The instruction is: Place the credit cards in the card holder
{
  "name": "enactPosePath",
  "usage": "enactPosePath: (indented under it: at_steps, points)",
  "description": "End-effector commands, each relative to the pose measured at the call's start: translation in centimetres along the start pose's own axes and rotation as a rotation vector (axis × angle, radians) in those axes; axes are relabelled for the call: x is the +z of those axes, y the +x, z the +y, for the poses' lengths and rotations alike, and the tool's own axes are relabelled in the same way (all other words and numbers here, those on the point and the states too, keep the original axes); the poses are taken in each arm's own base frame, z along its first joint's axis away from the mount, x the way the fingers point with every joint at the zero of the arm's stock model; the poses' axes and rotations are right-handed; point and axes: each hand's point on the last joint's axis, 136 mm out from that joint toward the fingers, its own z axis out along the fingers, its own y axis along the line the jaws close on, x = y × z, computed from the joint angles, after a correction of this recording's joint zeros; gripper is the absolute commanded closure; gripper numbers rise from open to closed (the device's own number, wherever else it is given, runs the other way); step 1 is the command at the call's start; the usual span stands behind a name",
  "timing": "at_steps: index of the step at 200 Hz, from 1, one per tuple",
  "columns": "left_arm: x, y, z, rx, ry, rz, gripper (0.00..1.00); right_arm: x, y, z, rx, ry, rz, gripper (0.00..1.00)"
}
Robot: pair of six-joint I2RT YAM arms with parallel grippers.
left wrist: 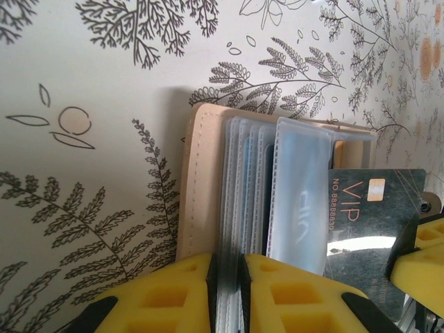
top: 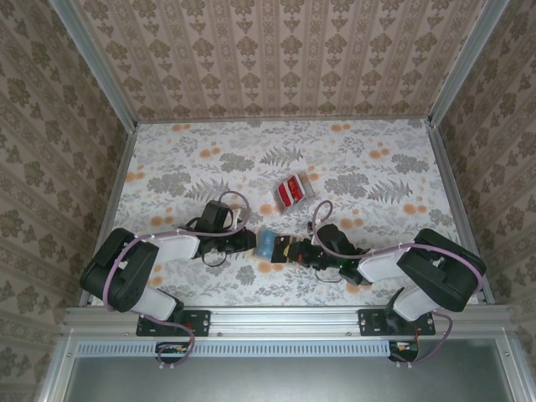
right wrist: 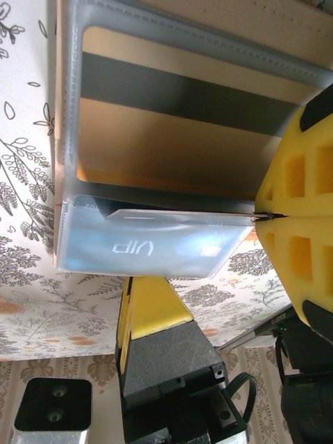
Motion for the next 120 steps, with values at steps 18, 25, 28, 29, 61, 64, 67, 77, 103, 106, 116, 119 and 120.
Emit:
enactPosePath:
  at_steps: [18,25,28,29,61,64,67,77,103,106,116,119,120]
  points:
    - [0.1,1.3,0.2,-0.025,0.001,0.041,0.81,0.3,0.3,-1.3,0.019,0.043,0.008,1.00]
    - [0.1,1.4,0.2,-0.026,0.000,0.041,0.81,0.4,0.3,-1.5,0.029,0.041,0.007,1.00]
    - [0.1,1.4,0.2,-0.028,0.000,0.041,0.81,0.5,0.3,-1.6,0.035,0.040,0.005,1.00]
    - [0.1,1.4,0.2,-0.028,0.000,0.042,0.81,0.5,0.3,-1.6,0.036,0.040,0.004,1.00]
    - [0.0,1.4,0.2,-0.027,0.003,0.038,0.81,0.7,0.1,-2.0,0.069,0.032,-0.015,1.00]
    - [0.0,1.5,0.3,-0.029,0.001,0.039,0.81,0.7,0.1,-2.1,0.071,0.033,-0.018,1.00]
    - [0.0,1.4,0.2,-0.029,0.000,0.038,0.81,0.6,0.1,-2.2,0.073,0.035,-0.020,1.00]
    - [-0.1,1.4,0.2,-0.028,-0.001,0.037,0.81,0.5,0.0,-2.3,0.076,0.041,-0.030,1.00]
    - [-0.1,1.4,0.3,-0.029,-0.003,0.035,0.81,-0.2,-0.1,-2.7,0.087,0.058,-0.053,1.00]
    - [-0.1,1.4,0.3,-0.028,-0.003,0.036,0.81,-0.3,0.0,-2.8,0.087,0.061,-0.054,1.00]
    - [-0.1,1.4,0.3,-0.027,-0.004,0.035,0.81,-0.5,0.0,-2.9,0.087,0.066,-0.054,1.00]
    - [-0.1,1.3,0.2,-0.027,-0.003,0.034,0.81,-0.6,0.0,-2.8,0.085,0.067,-0.052,1.00]
    - [-0.1,1.4,0.2,-0.027,-0.003,0.035,0.81,-0.6,0.0,-2.8,0.084,0.068,-0.050,1.00]
